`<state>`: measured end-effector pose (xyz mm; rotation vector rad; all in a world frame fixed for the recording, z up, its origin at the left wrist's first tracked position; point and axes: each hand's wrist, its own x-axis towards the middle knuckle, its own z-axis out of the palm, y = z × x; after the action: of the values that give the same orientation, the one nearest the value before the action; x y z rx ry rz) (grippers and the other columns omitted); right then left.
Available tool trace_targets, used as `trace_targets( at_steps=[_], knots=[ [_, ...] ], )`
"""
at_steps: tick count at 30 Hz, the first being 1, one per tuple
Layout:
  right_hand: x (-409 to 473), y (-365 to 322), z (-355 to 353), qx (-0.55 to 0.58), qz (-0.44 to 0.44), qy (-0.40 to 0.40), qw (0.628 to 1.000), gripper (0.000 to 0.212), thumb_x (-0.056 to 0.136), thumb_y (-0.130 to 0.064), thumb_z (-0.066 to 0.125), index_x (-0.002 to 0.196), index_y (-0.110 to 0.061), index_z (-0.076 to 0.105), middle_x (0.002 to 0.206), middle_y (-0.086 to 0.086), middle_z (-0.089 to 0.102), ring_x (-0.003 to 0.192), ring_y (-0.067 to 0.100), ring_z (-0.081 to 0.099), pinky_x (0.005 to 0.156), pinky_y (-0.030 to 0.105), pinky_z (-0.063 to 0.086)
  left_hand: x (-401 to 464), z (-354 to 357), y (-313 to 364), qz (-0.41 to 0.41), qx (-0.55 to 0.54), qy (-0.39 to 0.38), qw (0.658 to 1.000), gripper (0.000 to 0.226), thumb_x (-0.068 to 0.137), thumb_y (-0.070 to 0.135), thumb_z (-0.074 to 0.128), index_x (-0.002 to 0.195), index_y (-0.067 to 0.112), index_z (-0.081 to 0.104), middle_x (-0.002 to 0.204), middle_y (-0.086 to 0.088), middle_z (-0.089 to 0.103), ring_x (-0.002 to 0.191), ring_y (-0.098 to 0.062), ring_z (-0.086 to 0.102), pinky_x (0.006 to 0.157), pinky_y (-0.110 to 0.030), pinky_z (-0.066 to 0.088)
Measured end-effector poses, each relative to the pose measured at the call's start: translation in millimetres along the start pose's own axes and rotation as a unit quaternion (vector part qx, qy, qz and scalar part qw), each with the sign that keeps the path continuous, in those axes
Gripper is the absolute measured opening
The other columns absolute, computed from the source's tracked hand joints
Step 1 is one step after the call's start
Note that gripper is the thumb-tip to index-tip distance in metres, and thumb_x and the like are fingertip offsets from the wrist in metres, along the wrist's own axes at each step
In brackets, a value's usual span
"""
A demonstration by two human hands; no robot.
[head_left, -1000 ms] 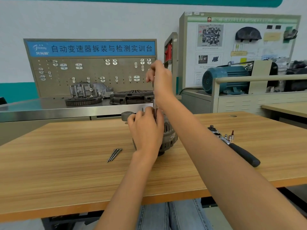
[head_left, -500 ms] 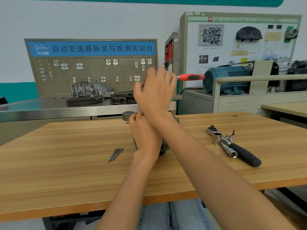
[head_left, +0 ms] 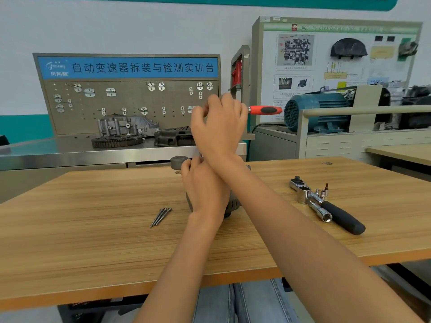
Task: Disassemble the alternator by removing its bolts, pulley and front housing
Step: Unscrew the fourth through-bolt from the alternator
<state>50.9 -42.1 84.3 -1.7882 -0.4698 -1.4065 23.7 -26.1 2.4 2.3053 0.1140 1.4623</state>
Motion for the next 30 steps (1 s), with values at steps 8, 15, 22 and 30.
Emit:
trace_targets(
  at_steps=[8,15,22,30],
  knots=[
    [25.3,-3.8,-12.6,0.385,0.235,-0.147,0.880,0.051,0.094,-0.014,0.040,0.044,-0.018,0.030,0.041,-0.008,0.034,0.047,0.009,0.034,0.060,0.027,0.037,4.5,2.2,4.9,-0.050,-0.039,0.027,0.998,0.026,0.095,0.026,0.047,0.081,0.009,0.061,0.068,0.004,0.045,0.071,-0.014,0.038,0.084,-0.030,0.029],
    [34.1,8.5,-16.2,0.517,0.304,-0.203,0.774,0.062,0.096,-0.015,0.032,0.034,-0.018,0.037,0.040,-0.001,0.045,0.055,0.018,0.046,0.094,0.040,0.038,3.2,0.9,4.2,-0.040,-0.041,0.027,0.998,0.033,0.098,0.031,0.043,0.090,0.010,0.067,0.075,-0.004,0.062,0.077,-0.017,0.048,0.085,-0.030,0.028],
    [1.1,4.3,-1.5,0.076,0.018,-0.047,0.996,0.018,0.085,-0.018,0.046,0.068,-0.013,0.050,0.073,0.000,0.048,0.075,0.016,0.044,0.079,0.030,0.036,2.9,-2.8,-0.7,-0.028,-0.030,-0.007,0.999,0.016,0.084,0.004,0.053,0.069,0.008,0.058,0.071,-0.013,0.061,0.078,-0.028,0.053,0.080,-0.028,0.025],
    [-3.4,6.8,-2.2,-0.045,-0.025,0.027,0.998,0.021,0.077,-0.020,0.047,0.082,-0.005,0.061,0.081,0.009,0.054,0.081,0.025,0.048,0.091,0.040,0.036,2.0,-0.4,1.5,-0.022,-0.023,0.004,0.999,0.017,0.079,-0.001,0.057,0.064,0.008,0.057,0.066,-0.012,0.060,0.077,-0.029,0.053,0.078,-0.027,0.024]
  ],
)
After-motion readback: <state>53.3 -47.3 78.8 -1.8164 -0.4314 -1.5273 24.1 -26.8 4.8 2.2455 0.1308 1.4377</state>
